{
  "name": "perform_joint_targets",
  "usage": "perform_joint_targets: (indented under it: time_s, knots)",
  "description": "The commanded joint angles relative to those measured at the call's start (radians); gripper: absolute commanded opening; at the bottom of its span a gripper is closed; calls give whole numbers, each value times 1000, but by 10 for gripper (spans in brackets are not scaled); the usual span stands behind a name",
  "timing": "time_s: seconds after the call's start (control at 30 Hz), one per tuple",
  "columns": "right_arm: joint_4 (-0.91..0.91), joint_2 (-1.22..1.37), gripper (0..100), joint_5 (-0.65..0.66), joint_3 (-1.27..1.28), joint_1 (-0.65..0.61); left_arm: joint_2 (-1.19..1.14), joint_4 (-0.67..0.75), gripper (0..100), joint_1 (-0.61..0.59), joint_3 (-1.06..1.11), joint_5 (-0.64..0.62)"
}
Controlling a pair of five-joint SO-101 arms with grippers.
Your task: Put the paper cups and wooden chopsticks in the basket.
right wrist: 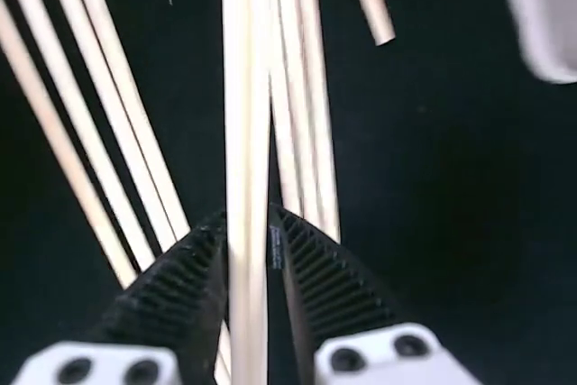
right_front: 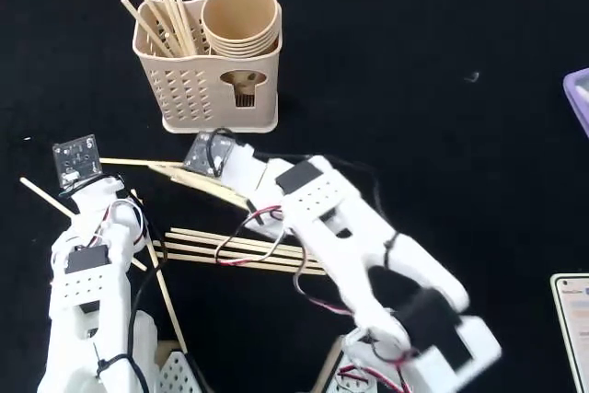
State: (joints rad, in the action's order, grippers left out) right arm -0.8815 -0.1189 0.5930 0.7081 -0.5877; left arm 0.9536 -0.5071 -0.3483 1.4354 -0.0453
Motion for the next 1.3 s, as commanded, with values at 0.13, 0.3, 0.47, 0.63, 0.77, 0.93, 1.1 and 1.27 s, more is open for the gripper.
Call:
perform_joint_targets:
  time_s: [0.13, 0.3, 0.47, 0.63, 0.77, 0.93, 1.1, 1.27]
  knots:
    - [34, 113, 55, 2, -30, 17, 18, 15, 103, 12, -12, 5]
    - [34, 116, 119, 2, -30, 15, 18, 15, 103, 12, -12, 5]
    - [38, 116, 11, 9, -30, 12, 18, 15, 103, 12, -13, 5]
    - [29, 99, 11, 3, -47, 17, 18, 15, 103, 12, -13, 5]
    - [-51, -8, 11, 2, -101, 17, 18, 15, 103, 12, -13, 5]
    - [-184, -182, 11, 2, -194, 17, 18, 15, 103, 12, -13, 5]
    - [-221, -305, 11, -5, -232, 17, 18, 15, 103, 12, -13, 5]
    - [-215, -381, 11, -137, -348, 3, 18, 15, 103, 12, -15, 5]
